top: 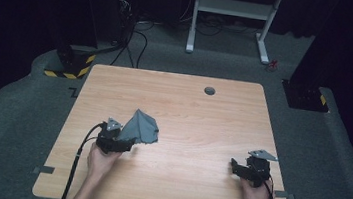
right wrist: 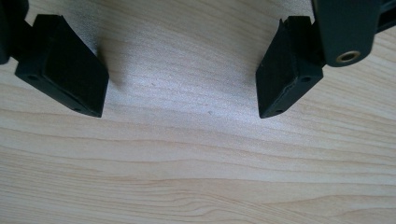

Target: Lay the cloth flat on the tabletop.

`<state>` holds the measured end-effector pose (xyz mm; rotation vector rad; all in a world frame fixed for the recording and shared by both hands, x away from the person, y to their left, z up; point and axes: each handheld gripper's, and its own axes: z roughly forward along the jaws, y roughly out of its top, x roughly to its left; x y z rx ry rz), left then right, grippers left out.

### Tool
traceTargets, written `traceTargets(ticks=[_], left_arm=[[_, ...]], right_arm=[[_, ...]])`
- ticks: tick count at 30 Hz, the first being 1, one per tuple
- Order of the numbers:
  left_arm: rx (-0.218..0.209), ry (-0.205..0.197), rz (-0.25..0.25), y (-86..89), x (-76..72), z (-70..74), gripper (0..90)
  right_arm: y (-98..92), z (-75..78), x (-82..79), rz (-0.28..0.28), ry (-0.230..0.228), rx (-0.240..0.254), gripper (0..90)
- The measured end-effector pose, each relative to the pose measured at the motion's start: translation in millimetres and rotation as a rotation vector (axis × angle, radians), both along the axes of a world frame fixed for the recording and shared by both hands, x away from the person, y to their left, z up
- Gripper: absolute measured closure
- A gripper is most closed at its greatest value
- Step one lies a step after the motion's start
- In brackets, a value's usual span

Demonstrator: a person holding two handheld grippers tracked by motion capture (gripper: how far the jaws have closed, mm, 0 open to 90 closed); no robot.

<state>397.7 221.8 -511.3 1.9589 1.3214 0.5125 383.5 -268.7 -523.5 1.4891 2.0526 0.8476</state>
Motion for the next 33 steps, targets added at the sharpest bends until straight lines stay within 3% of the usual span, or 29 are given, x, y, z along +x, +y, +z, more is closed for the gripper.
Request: traceTargets(ticks=[3, 4, 7, 10, 15, 19, 22, 28, 32, 33], left_arm=[[-0.004, 0.015, 0.015, -1.4, 5.1, -3.0, 21.7], [0.025, 0.025, 0.013, -5.3, 9.3, -4.9, 22.5], [0.033, 0.028, 0.013, -9.4, 12.6, -5.1, 22.1], [-0.001, 0.022, 0.014, -13.9, 18.2, -3.2, 22.5], [0.019, 0.033, 0.009, -19.5, 23.5, -3.6, 22.8], [0.079, 0.03, 0.004, -25.8, 26.3, -4.8, 26.5], [0.084, 0.038, 0.009, -27.7, 28.4, -6.7, 27.8], [0.111, 0.03, 0.006, -23.5, 28.8, -5.5, 38.8], [0.12, 0.027, 0.009, -19.8, 28.9, -4.2, 49.4], [0.123, 0.026, 0.008, -18.1, 28.8, -4.0, 55.8]], right_arm=[[0.0, 0.0, 0.0, 0.0, 0.0, 0.0, 17.0], [0.0, 0.0, 0.0, 0.0, 0.0, 0.001, 17.0], [0.0, 0.0, 0.0, 0.0, 0.0, 0.001, 17.0], [-0.1, 0.0, 0.0, 0.0, 0.0, 0.001, 17.0], [0.0, 0.0, 0.0, -0.001, 0.001, 0.001, 17.0], [0.0, 0.0, 0.0, 0.0, 0.0, 0.001, 17.0], [-0.1, 0.0, 0.0, 0.0, 0.0, 0.001, 17.0], [0.0, 0.0, 0.0, 0.0, 0.0, 0.001, 17.0], [0.0, 0.0, 0.0, 0.0, 0.0, 0.001, 17.0], [0.0, 0.0, -0.1, -0.001, 0.001, 0.001, 17.0]])
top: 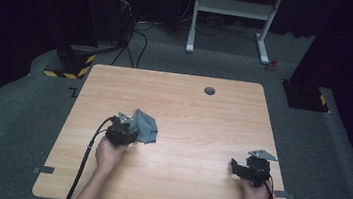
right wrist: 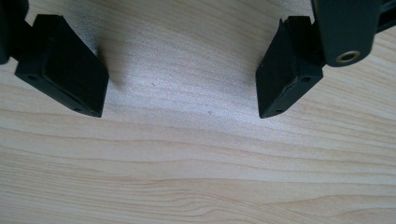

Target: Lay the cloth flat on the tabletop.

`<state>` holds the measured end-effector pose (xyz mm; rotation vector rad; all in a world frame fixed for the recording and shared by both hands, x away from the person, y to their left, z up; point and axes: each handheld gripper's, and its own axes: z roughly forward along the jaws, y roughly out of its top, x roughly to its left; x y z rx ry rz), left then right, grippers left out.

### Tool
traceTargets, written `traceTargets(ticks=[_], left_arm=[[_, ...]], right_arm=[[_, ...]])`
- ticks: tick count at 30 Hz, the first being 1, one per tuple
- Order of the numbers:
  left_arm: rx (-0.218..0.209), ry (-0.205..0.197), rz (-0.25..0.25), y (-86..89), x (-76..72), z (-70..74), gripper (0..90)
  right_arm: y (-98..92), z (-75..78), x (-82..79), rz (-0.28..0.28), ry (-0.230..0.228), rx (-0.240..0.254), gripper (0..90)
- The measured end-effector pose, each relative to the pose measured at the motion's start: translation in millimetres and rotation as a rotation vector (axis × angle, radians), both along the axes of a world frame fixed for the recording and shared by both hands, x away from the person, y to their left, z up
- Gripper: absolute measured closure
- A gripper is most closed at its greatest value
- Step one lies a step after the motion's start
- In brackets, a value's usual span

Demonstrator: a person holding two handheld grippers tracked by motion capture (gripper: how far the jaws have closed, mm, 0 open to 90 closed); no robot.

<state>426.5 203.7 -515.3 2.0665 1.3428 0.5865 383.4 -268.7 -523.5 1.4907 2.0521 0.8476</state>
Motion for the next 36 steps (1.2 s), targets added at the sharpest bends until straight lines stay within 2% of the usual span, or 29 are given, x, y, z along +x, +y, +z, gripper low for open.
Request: traceTargets(ticks=[4, 5, 6, 9, 10, 15, 19, 23, 31, 36], left_arm=[[0.011, -0.011, 0.001, 0.9, -0.9, 0.0, 68.6], [0.019, -0.016, 0.003, 1.4, -1.4, -0.1, 68.6], [0.025, -0.027, 0.01, 2.7, -1.9, -0.6, 76.6], [0.007, -0.019, 0.011, 5.1, -1.8, -0.4, 84.1], [-0.014, -0.018, 0.008, 7.0, -1.6, -0.6, 85.2], [-0.058, -0.019, -0.005, 7.8, -4.2, -1.6, 86.1], [-0.071, -0.026, -0.034, 3.4, -7.3, -0.7, 86.3], [-0.127, -0.026, -0.045, 0.2, -7.2, -0.5, 86.5], [-0.139, -0.028, -0.074, -9.4, -7.1, 0.7, 86.5], [-0.147, -0.032, -0.112, -21.8, -7.1, 5.0, 86.5]], right_arm=[[0.0, 0.0, 0.0, 0.001, 0.0, 0.0, 17.0], [0.0, 0.0, 0.0, 0.001, -0.001, 0.0, 17.0], [0.0, 0.0, 0.0, 0.001, 0.0, 0.0, 17.0], [0.0, 0.0, 0.0, 0.001, 0.0, 0.0, 17.1], [0.0, 0.0, 0.0, 0.001, 0.0, 0.0, 17.1], [0.0, 0.0, 0.0, 0.001, 0.0, 0.0, 17.0], [0.0, 0.0, 0.0, 0.001, -0.001, 0.0, 17.1], [0.0, 0.0, 0.0, 0.001, -0.001, 0.0, 17.1], [0.0, 0.0, 0.0, 0.001, -0.001, 0.0, 17.1], [0.0, 0.0, 0.0, 0.001, -0.001, 0.0, 17.1]])
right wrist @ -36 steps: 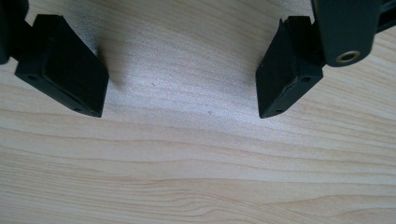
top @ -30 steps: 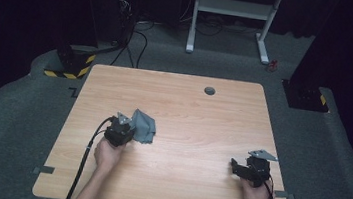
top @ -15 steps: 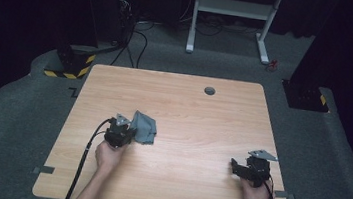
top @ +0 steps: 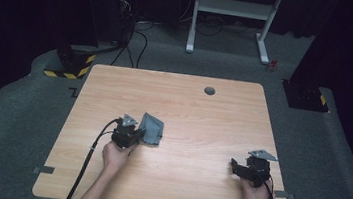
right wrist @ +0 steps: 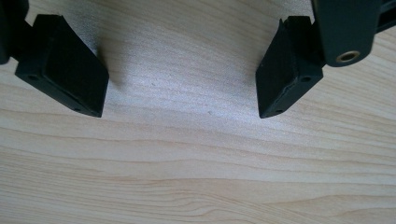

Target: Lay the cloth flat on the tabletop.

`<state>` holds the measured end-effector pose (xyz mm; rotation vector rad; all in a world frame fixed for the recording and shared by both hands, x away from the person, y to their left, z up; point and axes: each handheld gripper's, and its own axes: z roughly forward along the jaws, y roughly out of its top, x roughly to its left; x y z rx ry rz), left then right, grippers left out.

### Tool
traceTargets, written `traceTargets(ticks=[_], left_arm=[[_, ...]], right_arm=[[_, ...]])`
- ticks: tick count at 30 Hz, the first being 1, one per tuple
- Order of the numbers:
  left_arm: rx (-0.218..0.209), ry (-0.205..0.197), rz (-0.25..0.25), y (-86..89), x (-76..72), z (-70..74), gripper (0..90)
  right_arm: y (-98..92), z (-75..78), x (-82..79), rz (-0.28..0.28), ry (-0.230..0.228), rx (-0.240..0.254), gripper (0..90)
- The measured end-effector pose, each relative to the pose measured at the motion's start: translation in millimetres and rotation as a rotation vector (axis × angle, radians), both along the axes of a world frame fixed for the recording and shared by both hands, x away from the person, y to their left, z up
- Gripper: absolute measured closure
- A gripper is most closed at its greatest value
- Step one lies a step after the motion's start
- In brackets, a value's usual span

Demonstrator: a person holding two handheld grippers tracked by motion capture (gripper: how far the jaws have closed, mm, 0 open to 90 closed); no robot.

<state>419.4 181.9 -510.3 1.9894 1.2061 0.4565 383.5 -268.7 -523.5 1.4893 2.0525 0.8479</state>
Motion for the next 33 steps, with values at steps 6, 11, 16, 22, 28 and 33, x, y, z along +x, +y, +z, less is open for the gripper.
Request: traceTargets(ticks=[6, 11, 16, 22, 28, 33], left_arm=[[-0.004, -0.003, -0.03, -11.4, -0.1, 1.1, 86.5], [-0.03, -0.004, -0.061, -25.5, -0.2, 3.4, 86.5], [-0.051, -0.003, -0.087, -35.7, -0.3, 5.7, 86.5], [-0.069, -0.002, -0.129, -54.2, -0.6, 6.0, 86.4], [-0.083, 0.001, -0.157, -69.0, -1.6, 5.7, 86.3], [-0.083, 0.0, -0.189, -83.5, -2.7, 5.2, 86.3]], right_arm=[[0.0, 0.0, 0.0, 0.0, 0.0, 0.0, 17.1], [0.0, 0.0, 0.0, 0.0, 0.0, 0.0, 17.1], [0.0, 0.0, 0.0, 0.0, 0.0, 0.0, 17.1], [0.0, 0.0, 0.0, 0.0, 0.0, 0.0, 17.1], [0.0, 0.0, 0.0, 0.0, 0.0, 0.0, 17.1], [0.0, 0.0, 0.0, 0.0, 0.0, 0.0, 17.1]])
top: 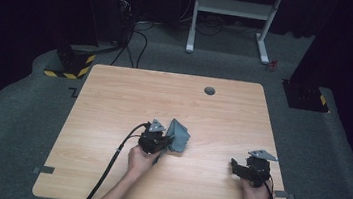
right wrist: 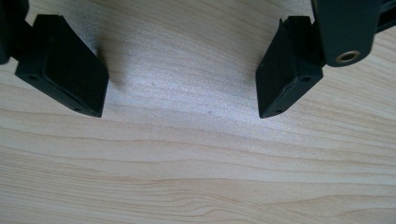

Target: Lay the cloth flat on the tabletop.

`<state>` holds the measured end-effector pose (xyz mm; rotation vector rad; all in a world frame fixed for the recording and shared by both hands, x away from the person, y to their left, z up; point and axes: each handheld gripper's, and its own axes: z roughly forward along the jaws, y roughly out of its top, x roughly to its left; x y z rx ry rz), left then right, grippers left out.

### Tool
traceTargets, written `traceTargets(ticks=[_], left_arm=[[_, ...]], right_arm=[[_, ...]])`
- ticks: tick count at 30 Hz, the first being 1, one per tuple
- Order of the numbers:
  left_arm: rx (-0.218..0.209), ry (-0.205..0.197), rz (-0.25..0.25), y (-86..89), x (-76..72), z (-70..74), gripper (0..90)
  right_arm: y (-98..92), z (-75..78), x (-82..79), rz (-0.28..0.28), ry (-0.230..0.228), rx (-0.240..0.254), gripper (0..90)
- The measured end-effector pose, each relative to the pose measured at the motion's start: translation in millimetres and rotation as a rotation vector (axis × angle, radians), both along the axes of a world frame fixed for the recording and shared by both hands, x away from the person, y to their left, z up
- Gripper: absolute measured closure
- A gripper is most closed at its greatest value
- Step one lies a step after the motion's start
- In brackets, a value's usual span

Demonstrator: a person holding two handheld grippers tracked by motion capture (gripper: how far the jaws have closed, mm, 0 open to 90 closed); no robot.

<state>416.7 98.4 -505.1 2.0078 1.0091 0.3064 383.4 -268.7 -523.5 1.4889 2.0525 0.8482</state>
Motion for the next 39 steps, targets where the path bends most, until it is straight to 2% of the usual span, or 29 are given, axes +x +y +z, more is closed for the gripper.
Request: traceTargets(ticks=[6, 10, 16, 21, 23, 24, 26, 28, 30, 31, 33, 34, 35, 39], left_arm=[[-0.001, -0.009, -0.033, -15.5, -1.4, 1.3, 86.3], [-0.007, 0.0, -0.056, -27.0, -2.2, -1.8, 86.3], [0.011, 0.01, -0.074, -32.8, -2.2, -7.8, 85.4], [0.022, 0.01, -0.082, -32.7, -4.6, -9.4, 77.5], [0.018, 0.014, -0.077, -30.0, -7.5, -9.2, 67.7], [0.014, 0.015, -0.071, -28.3, -10.2, -8.9, 64.6], [0.027, -0.006, -0.057, -23.5, -17.3, -7.4, 58.0], [0.056, -0.03, -0.047, -14.5, -29.9, -4.8, 53.8], [0.054, -0.03, -0.043, -11.1, -34.4, -4.3, 52.0], [0.053, -0.033, -0.039, -7.7, -38.5, -4.3, 51.9], [0.051, -0.033, -0.032, -2.4, -46.4, -6.2, 51.7], [0.061, -0.027, -0.032, -0.1, -51.8, -8.7, 51.9], [0.067, -0.028, -0.036, 0.4, -54.2, -10.3, 52.8], [0.074, -0.044, -0.042, -2.3, -61.2, -15.7, 58.4]], right_arm=[[0.0, 0.0, 0.0, 0.0, 0.0, 0.0, 17.1], [0.0, 0.0, 0.0, 0.0, 0.0, 0.0, 17.1], [0.0, 0.0, 0.0, 0.0, 0.0, 0.0, 17.2], [-0.3, 0.2, -0.3, -0.002, -0.005, -0.001, 20.0], [-0.2, 0.4, -0.6, 0.012, -0.01, -0.004, 23.4], [0.7, 0.6, -1.4, 0.011, -0.01, 0.001, 26.4], [3.0, 1.1, -4.3, 0.012, -0.025, 0.005, 40.4], [5.5, 1.2, -3.4, 0.041, -0.037, 0.002, 45.9], [6.4, 1.4, -2.7, 0.049, -0.037, 0.002, 48.4], [11.0, 2.7, -2.4, 0.064, -0.035, -0.009, 55.1], [15.0, 3.7, -3.0, 0.081, -0.032, -0.019, 55.7], [26.3, 6.7, -5.2, 0.145, -0.042, -0.007, 57.7], [29.4, 7.8, -6.1, 0.162, -0.048, -0.003, 58.6], [57.0, 18.3, -10.9, 0.3, -0.076, 0.046, 63.7]])
